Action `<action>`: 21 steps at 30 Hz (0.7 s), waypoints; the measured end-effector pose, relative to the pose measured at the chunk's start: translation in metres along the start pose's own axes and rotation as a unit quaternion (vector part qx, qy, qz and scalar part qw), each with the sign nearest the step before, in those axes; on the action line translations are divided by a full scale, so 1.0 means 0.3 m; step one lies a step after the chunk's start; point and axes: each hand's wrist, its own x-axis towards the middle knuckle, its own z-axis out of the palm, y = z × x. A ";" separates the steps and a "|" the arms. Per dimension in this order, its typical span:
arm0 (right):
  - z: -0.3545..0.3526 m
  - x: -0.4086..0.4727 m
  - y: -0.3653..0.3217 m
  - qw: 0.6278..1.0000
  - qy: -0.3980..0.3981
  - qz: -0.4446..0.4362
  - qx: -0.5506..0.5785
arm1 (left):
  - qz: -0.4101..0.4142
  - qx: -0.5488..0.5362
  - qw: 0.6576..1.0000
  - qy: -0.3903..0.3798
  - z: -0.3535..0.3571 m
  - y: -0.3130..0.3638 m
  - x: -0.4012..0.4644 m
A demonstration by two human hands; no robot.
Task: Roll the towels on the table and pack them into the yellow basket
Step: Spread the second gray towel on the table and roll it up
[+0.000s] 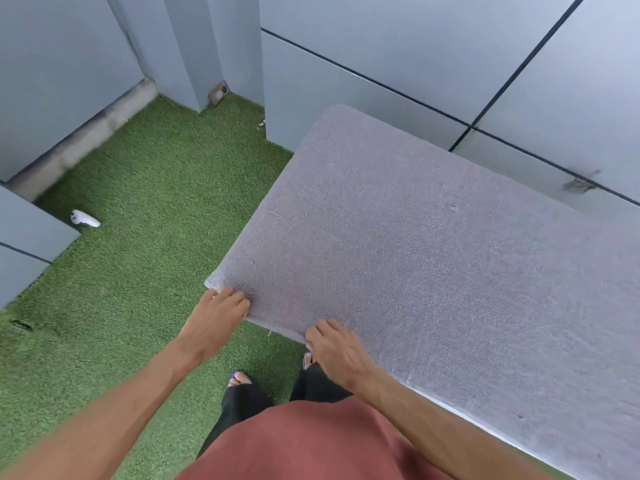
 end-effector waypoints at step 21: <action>-0.056 -0.227 0.246 0.997 -0.034 -0.056 0.041 | -0.125 0.027 0.992 0.007 0.062 0.560 -0.010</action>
